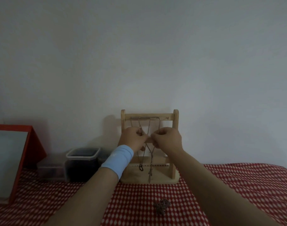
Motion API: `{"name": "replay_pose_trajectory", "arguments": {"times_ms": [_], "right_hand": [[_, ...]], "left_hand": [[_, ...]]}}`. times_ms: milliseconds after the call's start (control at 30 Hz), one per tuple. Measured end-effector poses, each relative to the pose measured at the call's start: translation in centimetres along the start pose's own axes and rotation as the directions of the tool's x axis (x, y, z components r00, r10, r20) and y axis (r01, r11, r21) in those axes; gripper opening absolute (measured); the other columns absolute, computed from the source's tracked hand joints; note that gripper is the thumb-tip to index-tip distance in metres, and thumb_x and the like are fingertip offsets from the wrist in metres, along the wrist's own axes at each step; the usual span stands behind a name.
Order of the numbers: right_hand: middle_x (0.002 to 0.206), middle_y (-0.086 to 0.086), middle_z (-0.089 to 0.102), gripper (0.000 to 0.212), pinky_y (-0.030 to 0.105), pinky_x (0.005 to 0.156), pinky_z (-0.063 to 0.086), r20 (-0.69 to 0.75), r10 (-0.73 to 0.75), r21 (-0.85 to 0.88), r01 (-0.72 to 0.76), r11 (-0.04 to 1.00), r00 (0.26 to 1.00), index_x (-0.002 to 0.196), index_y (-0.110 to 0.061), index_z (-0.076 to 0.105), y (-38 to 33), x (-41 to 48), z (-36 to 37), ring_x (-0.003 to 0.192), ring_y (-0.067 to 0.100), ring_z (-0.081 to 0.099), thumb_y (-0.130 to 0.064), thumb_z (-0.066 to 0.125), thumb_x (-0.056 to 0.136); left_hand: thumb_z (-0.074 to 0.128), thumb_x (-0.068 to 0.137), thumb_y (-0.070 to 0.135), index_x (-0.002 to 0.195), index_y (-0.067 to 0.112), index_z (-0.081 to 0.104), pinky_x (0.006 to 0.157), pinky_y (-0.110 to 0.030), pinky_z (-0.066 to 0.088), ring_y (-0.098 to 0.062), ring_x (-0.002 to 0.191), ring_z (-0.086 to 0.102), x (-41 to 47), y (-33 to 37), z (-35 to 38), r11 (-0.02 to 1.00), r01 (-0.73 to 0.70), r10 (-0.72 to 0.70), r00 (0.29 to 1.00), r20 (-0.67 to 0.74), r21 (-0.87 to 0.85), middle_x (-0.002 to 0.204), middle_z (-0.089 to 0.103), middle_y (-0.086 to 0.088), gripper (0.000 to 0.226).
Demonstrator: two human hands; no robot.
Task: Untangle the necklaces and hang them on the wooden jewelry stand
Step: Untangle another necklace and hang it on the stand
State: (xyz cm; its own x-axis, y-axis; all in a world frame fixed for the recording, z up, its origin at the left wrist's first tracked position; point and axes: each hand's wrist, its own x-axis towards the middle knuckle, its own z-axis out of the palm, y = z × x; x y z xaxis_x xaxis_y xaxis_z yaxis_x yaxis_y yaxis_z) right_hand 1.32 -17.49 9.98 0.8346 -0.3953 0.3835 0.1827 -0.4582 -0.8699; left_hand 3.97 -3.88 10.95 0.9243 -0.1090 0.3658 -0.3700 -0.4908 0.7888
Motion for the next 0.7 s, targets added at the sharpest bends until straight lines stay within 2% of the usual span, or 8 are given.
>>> {"name": "replay_pose_trajectory", "arguments": {"times_ms": [100,267,367,500,633,700], "right_hand": [[0.066,0.007,0.076,0.014,0.036,0.065,0.064,0.015,-0.042,-0.065,0.043,0.997,0.999,0.075,-0.006,0.078,0.1,-0.1,0.3,0.059,0.018,0.073,-0.011,0.071,0.086],[0.074,0.019,0.076,0.028,0.047,0.064,0.063,0.025,-0.044,-0.133,0.047,0.99,0.999,0.076,0.004,0.075,1.4,-0.2,1.4,0.069,0.034,0.075,-0.019,0.072,0.092],[0.062,0.009,0.07,0.039,0.042,0.061,0.063,0.026,-0.028,-0.189,0.033,0.981,0.999,0.063,-0.01,0.066,2.1,-0.6,2.1,0.062,0.03,0.074,-0.028,0.067,0.097],[0.069,0.008,0.073,0.037,0.044,0.062,0.063,0.028,0.013,-0.18,-0.008,0.984,1.0,0.084,-0.008,0.075,2.5,-0.7,2.9,0.062,0.025,0.074,-0.033,0.055,0.103],[0.08,0.012,0.076,0.034,0.035,0.057,0.058,0.055,0.009,-0.129,-0.001,0.992,0.998,0.096,-0.008,0.076,2.4,-0.8,2.9,0.066,0.027,0.074,-0.03,0.052,0.105],[0.084,0.013,0.077,0.028,0.037,0.062,0.059,0.086,-0.024,-0.125,0.035,0.992,0.996,0.102,-0.008,0.074,2.6,-0.9,2.7,0.069,0.026,0.074,-0.026,0.053,0.105]], "left_hand": [[0.065,0.091,0.024,0.082,0.003,0.068,0.064,-0.044,0.062,-0.02,0.053,0.073,-0.3,-0.8,0.6,1.0,-0.018,0.017,1.0,0.02,0.01,0.076,0.074,-0.008,0.022],[0.067,0.089,0.028,0.076,0.006,0.066,0.064,-0.042,0.062,-0.024,0.054,0.073,-0.5,-1.4,0.7,1.0,-0.003,0.002,1.0,0.031,0.019,0.077,0.075,-0.011,0.026],[0.061,0.089,0.032,0.076,0.002,0.067,0.069,-0.042,0.061,-0.029,0.065,0.071,0.0,-2.2,1.3,0.997,0.001,-0.002,1.0,0.006,0.082,0.077,0.075,-0.012,0.033],[0.055,0.088,0.037,0.062,0.015,0.061,0.078,-0.045,0.058,-0.03,0.078,0.068,0.6,-2.9,2.3,0.994,0.021,-0.017,0.999,-0.038,0.11,0.07,0.073,-0.004,0.034],[0.054,0.086,0.043,0.063,0.009,0.065,0.075,-0.045,0.059,-0.031,0.077,0.067,1.3,-3.3,2.5,0.997,0.028,-0.025,0.999,-0.046,0.072,0.066,0.072,-0.006,0.042],[0.054,0.084,0.047,0.062,0.011,0.068,0.075,-0.049,0.059,-0.034,0.078,0.069,1.4,-3.4,2.6,0.998,0.051,-0.05,0.998,-0.03,0.023,0.065,0.073,-0.005,0.044]]}}
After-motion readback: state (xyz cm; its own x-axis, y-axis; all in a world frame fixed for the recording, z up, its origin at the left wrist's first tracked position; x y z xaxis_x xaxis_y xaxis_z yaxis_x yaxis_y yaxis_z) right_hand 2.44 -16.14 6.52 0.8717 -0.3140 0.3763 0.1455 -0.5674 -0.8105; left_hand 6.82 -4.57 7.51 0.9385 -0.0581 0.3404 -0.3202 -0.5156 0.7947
